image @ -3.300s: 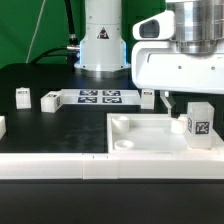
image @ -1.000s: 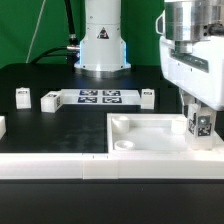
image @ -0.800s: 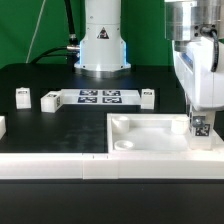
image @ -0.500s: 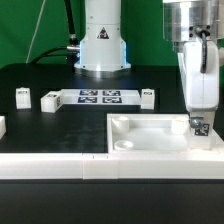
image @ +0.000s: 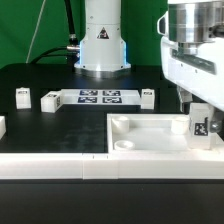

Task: Assemble one leg

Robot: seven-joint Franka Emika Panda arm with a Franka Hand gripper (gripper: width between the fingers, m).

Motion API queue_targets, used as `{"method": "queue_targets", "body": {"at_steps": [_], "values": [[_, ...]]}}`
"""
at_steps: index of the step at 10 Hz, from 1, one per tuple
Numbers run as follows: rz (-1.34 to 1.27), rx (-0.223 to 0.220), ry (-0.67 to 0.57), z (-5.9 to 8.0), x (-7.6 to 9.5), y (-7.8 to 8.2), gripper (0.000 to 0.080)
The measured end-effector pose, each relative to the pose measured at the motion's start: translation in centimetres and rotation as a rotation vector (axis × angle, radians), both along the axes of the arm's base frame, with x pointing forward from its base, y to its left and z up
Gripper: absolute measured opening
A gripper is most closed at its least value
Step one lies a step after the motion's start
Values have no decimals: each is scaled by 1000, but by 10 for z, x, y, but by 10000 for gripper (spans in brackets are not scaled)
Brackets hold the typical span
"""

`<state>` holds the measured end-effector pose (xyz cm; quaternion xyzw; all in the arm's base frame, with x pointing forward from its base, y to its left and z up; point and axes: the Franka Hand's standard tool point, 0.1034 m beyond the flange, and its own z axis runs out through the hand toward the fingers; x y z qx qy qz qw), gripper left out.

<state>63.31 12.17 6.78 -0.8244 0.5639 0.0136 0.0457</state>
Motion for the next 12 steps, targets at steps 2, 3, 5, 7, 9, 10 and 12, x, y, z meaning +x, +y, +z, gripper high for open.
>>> {"method": "queue_targets", "body": {"at_steps": [2, 3, 5, 7, 9, 10, 12], "values": [[268, -6, -26, -1, 0, 2, 649], [330, -6, -31, -1, -1, 6, 649], [577, -10, -53, 1, -1, 9, 649], [805, -18, -70, 3, -1, 9, 649], [948, -30, -89, 3, 1, 6, 649], [968, -31, -90, 3, 1, 5, 649], [967, -31, -89, 2, 1, 5, 366]]}}
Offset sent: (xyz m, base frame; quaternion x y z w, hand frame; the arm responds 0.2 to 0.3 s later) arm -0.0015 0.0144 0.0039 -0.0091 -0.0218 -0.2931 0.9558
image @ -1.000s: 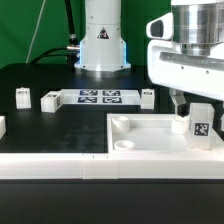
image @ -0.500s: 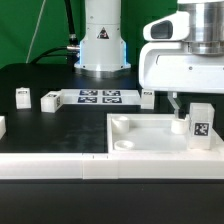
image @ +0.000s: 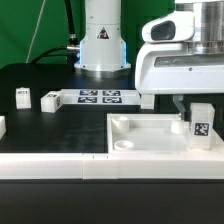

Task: Assemble one leg

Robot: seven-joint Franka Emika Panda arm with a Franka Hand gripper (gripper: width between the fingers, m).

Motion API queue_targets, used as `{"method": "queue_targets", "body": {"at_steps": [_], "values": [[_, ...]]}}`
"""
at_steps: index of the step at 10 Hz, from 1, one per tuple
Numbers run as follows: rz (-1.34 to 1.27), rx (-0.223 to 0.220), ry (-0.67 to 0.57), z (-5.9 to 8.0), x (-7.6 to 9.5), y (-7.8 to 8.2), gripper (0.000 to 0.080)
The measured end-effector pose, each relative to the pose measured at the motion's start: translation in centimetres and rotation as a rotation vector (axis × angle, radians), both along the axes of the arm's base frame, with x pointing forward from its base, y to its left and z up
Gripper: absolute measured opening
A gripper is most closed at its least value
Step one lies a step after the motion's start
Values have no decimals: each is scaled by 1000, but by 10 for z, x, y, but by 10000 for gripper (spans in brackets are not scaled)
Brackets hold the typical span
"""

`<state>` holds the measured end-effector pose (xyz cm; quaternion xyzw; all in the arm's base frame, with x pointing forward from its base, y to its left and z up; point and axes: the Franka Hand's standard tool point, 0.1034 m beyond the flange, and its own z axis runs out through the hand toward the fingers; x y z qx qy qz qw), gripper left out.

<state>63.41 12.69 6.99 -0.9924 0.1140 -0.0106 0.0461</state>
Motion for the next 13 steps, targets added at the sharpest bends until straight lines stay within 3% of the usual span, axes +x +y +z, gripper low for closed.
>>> {"method": "queue_targets", "body": {"at_steps": [1, 5, 13], "values": [[-3, -3, 0, 0, 0, -3, 294], [-116, 3, -8, -1, 2, -5, 294], [-1109, 67, 52, -2, 2, -5, 294]]}}
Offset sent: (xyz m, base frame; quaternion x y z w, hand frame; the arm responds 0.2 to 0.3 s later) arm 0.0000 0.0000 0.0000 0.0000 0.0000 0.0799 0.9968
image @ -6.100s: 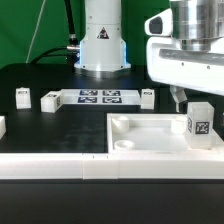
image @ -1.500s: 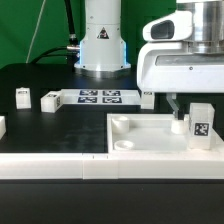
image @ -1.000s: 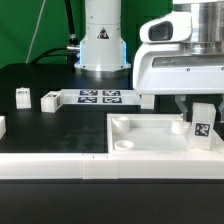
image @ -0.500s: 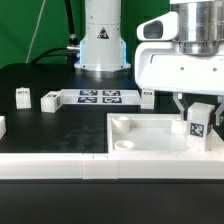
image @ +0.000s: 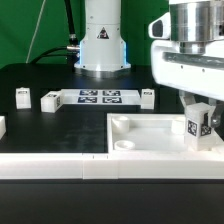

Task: Assemble one leg

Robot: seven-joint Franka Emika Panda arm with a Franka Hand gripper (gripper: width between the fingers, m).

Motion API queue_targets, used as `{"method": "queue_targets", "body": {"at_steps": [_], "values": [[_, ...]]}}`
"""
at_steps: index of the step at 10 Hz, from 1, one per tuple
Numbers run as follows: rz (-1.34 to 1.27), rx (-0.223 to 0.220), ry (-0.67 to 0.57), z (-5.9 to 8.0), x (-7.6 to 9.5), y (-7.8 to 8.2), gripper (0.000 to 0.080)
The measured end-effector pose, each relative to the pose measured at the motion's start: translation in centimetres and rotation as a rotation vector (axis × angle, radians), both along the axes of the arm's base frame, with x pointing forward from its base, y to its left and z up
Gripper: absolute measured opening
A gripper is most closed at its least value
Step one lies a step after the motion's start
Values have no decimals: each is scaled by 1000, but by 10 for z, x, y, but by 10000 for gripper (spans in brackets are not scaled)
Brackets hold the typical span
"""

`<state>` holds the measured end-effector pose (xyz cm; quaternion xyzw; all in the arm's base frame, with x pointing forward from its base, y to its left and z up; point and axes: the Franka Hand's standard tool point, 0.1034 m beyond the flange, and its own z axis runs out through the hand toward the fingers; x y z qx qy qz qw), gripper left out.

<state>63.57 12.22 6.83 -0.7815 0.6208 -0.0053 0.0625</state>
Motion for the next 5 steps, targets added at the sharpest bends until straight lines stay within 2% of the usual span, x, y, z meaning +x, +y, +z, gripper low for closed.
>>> {"method": "queue_targets", "body": {"at_steps": [5], "values": [[-403, 52, 38, -1, 0, 3, 294]]}}
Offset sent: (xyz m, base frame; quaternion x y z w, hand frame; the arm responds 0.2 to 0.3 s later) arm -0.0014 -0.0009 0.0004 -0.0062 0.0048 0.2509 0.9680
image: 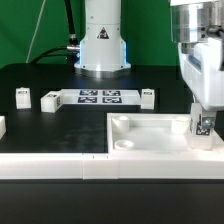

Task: Assemble one leg

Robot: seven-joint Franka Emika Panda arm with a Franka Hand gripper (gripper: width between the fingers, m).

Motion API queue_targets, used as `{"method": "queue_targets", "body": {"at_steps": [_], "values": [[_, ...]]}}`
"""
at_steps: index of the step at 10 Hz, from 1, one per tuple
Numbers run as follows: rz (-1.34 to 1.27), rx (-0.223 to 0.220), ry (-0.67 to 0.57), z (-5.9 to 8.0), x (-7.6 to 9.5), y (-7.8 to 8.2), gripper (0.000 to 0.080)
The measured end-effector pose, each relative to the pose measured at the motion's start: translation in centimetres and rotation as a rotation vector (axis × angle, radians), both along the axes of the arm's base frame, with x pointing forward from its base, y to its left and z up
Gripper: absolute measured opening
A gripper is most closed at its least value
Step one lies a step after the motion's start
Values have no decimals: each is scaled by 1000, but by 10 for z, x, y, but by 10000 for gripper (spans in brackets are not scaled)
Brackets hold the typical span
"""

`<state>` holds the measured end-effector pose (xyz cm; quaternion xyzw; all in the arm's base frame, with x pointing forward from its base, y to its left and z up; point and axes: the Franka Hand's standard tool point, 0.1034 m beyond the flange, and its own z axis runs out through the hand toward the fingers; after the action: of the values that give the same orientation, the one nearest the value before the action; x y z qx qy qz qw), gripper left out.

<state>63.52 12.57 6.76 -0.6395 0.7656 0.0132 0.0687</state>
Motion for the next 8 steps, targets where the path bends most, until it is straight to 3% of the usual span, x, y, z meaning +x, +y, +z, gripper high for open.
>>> {"method": "queue_targets", "body": {"at_steps": [3, 5, 6, 7, 8], "values": [[-150, 14, 18, 0, 1, -3, 294], [-97, 10, 13, -1, 0, -3, 294], [-92, 11, 12, -1, 0, -3, 474], [-49, 7, 8, -1, 0, -4, 590], [81, -3, 0, -1, 0, -5, 590]]}}
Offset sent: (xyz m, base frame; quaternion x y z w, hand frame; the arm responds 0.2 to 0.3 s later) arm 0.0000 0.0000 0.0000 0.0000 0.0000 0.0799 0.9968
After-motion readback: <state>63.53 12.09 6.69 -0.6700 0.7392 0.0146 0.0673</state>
